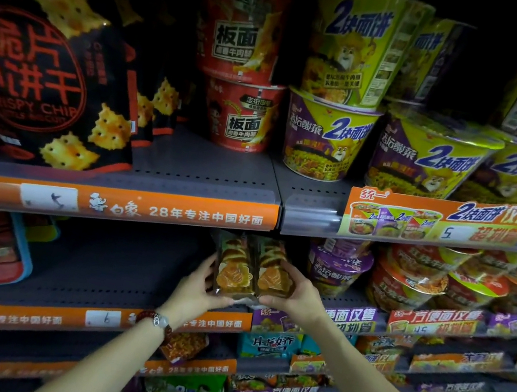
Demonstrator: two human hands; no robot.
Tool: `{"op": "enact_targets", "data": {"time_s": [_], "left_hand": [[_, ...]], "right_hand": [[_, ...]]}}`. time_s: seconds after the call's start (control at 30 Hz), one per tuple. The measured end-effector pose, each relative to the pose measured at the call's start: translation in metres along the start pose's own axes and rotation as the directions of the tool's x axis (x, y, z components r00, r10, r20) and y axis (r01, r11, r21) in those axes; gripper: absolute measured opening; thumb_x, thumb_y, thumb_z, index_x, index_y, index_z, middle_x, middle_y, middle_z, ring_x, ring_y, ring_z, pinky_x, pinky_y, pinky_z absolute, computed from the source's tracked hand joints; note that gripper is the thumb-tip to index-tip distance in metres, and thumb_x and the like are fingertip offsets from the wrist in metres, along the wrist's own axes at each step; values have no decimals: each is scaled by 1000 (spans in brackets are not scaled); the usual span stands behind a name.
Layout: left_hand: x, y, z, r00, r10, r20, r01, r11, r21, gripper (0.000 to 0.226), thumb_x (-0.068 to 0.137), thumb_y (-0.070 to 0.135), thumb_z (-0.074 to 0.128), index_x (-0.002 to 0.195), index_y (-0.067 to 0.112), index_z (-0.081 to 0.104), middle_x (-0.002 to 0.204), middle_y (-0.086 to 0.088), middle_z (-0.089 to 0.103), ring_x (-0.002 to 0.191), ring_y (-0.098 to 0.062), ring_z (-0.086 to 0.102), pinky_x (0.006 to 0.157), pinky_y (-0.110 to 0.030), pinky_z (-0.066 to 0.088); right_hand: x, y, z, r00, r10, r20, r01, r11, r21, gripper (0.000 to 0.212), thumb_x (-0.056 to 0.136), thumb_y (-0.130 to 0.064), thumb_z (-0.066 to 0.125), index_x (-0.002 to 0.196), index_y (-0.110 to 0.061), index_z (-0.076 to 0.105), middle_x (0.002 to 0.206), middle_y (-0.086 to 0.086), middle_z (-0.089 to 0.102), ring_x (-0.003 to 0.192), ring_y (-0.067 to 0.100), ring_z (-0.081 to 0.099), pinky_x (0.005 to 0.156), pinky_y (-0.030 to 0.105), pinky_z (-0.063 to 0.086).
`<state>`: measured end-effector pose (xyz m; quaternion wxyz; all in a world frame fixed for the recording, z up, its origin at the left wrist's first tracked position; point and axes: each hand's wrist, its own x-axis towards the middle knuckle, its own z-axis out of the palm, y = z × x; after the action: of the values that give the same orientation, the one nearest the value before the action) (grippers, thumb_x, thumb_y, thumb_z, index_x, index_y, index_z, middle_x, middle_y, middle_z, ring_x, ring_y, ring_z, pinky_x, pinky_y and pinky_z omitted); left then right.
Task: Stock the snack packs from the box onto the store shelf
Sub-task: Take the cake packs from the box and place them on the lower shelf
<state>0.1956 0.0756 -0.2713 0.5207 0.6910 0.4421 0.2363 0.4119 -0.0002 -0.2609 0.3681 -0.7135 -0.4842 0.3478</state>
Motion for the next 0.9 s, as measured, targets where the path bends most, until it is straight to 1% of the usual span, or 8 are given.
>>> {"op": "enact_targets", "data": {"time_s": [0.1,0.23,0.33,0.4,0.53,0.6,0.73,0.9], "left_hand": [[-4,-1,2,1000,0,-12,1,998,57,105,68,18,84,150,23,19,144,-5,43,129,-18,47,105,-35,44],[-6,3,2,1000,-11,-10,12,993,118,106,67,24,85,150,23,19,147,-8,41,133,-18,42,108,-36,42],[-7,11,2,1000,4,-20,2,958,286,104,68,31,83,150,20,20,145,-7,44,134,-20,41,108,-31,39],[-9,16,4,998,29,-63,1,900,435,98,69,37,81,148,16,27,141,-8,45,133,-24,41,106,-30,36],[-18,26,15,987,89,-137,15,788,615,60,74,34,74,128,16,53,127,-10,40,117,-32,47,100,-37,44],[-23,32,24,981,144,-127,-10,698,716,47,80,25,68,125,16,57,130,-9,40,118,-33,43,101,-37,43],[-34,52,50,970,244,6,-158,609,777,34,84,16,63,118,15,63,122,-8,53,115,-29,48,94,-37,46],[-46,76,106,952,243,184,-287,511,810,19,85,17,64,103,17,66,107,-6,60,98,-25,60,77,-36,53]], "right_hand": [[-3,5,-2,1000,-1,13,1,1000,-16,96,61,-35,89,143,-23,40,121,-2,63,113,15,60,100,30,49],[-7,2,-1,1000,-16,5,17,997,-69,99,62,-39,88,145,-22,37,132,2,57,123,19,55,104,36,46],[-12,-2,-1,997,-66,-24,60,978,-198,93,67,-46,82,145,-20,38,149,7,39,140,24,35,112,39,36],[-18,-2,-2,995,-98,-37,82,951,-297,86,72,-47,78,144,-18,40,154,8,31,144,23,26,114,36,31],[-36,6,-9,986,-153,-62,119,918,-378,66,80,-37,75,137,-13,51,141,8,46,125,25,51,99,24,41],[-47,10,-16,984,-162,-69,123,913,-389,57,83,-30,72,134,-13,53,131,8,53,118,26,53,96,30,44],[-71,18,-29,982,-170,-76,126,906,-404,47,86,-30,68,129,-16,57,121,7,58,113,24,55,91,34,47],[-112,44,-49,991,-79,-110,32,924,-382,35,88,-24,67,120,-12,63,120,7,64,111,23,60,89,31,49]]}}
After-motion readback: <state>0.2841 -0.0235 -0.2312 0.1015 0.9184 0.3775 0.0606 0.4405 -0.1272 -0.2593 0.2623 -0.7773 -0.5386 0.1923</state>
